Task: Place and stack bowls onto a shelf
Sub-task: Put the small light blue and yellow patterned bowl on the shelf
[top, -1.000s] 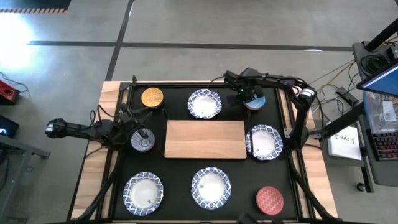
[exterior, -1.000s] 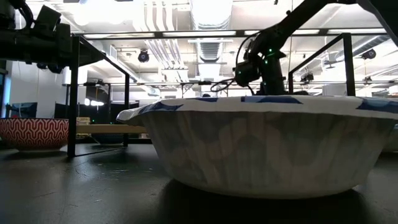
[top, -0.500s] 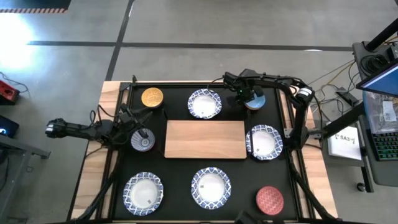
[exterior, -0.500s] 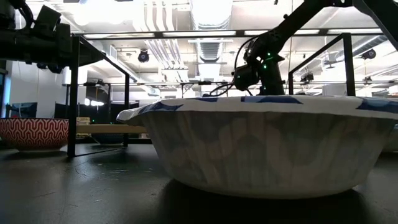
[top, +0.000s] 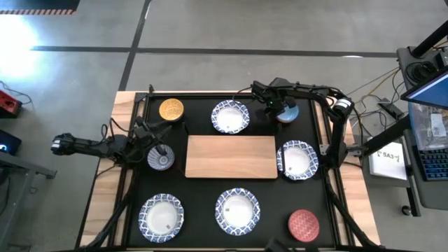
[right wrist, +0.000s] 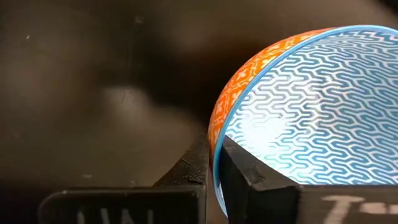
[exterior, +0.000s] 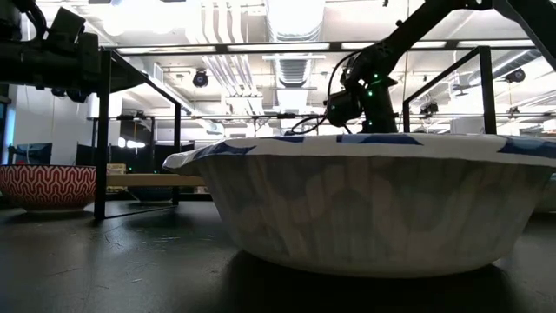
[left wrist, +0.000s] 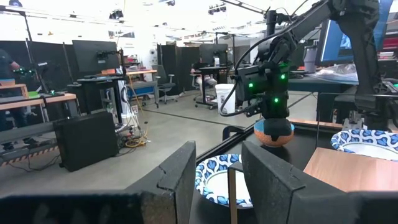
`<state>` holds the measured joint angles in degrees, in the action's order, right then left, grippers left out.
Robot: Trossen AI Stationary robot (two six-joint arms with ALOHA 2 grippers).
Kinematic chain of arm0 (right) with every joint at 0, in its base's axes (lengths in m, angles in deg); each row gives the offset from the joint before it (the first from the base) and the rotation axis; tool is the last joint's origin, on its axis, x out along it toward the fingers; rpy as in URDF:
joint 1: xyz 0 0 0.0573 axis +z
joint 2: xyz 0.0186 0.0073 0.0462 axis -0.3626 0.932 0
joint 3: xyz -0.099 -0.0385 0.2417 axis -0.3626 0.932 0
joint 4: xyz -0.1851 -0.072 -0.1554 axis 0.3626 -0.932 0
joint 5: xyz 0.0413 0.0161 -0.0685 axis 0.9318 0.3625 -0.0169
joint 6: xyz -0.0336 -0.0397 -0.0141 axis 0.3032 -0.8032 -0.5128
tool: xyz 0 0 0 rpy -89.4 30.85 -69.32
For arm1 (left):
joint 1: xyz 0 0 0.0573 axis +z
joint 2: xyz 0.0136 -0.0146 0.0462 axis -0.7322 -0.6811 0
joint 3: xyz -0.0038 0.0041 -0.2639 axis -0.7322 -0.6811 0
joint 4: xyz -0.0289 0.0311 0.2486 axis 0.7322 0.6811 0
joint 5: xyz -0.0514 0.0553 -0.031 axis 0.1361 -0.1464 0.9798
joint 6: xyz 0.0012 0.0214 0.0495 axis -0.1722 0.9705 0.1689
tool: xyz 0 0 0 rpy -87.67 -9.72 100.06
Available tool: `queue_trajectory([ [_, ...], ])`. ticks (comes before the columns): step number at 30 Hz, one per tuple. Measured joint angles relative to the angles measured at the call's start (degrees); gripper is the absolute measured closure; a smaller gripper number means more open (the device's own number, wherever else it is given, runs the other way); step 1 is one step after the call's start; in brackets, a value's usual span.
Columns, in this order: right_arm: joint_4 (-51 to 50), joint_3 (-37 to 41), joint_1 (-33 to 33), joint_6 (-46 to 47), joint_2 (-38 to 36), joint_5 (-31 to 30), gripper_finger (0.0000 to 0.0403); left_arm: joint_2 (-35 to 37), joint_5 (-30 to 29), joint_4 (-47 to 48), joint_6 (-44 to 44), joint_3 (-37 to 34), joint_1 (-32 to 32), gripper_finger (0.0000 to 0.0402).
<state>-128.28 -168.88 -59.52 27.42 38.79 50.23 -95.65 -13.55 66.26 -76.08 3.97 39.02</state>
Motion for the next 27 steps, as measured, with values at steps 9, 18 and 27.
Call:
queue_trajectory([
  [9, -0.5, -0.94, 1.14, -6.42, -1.45, 1.6, 0.0393, -0.02, 0.01, -0.02, 0.0, 0.01, 0.02, 0.0288],
  [18, -0.5, -8.07, 5.26, -10.68, -1.58, 1.54, 0.0393, -0.01, 0.01, -0.01, 0.0, 0.01, 0.02, 0.0288],
  [27, -0.92, -16.06, 13.37, -13.31, -1.58, 1.63, 0.0393, -0.02, 0.0, -0.01, 0.0, 0.0, 0.02, 0.0288],
])
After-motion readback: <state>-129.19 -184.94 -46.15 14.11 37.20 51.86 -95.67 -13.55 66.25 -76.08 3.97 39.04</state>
